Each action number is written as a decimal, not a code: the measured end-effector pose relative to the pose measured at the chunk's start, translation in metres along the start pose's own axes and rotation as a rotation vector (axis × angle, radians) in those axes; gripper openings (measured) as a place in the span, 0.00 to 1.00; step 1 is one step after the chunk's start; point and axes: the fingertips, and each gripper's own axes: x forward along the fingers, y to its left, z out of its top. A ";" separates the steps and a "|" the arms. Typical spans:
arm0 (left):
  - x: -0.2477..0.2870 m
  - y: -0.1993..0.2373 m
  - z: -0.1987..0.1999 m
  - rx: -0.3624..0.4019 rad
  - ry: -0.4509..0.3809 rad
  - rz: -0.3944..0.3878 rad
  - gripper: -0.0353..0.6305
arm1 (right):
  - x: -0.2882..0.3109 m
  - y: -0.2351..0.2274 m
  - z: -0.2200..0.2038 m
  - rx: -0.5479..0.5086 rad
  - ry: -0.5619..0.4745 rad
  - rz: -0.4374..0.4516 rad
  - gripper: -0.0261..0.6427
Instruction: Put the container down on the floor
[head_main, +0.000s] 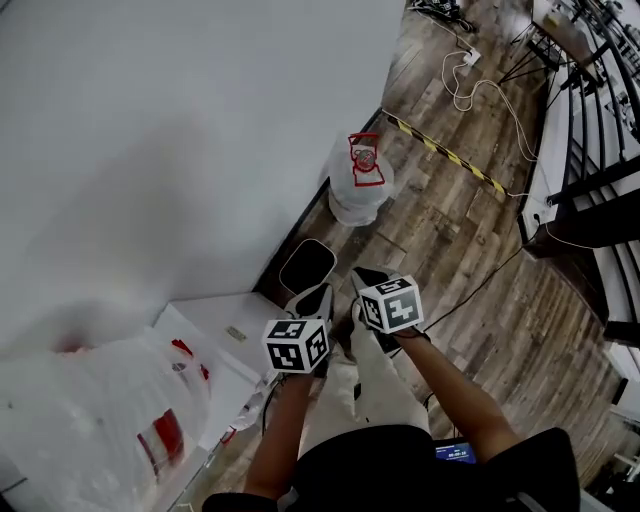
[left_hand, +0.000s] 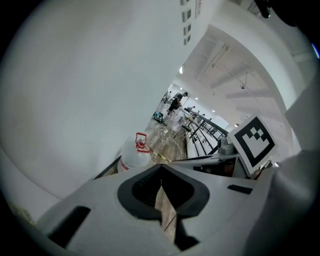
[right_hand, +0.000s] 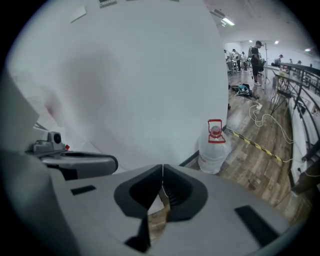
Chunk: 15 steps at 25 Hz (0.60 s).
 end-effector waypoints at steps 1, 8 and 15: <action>-0.006 -0.005 0.008 0.017 -0.014 -0.001 0.08 | -0.007 0.005 0.006 -0.006 -0.012 0.007 0.09; -0.032 -0.033 0.053 0.087 -0.094 -0.030 0.08 | -0.053 0.020 0.053 -0.026 -0.125 -0.003 0.09; -0.076 -0.065 0.099 0.133 -0.202 -0.020 0.08 | -0.108 0.033 0.088 -0.051 -0.226 -0.014 0.09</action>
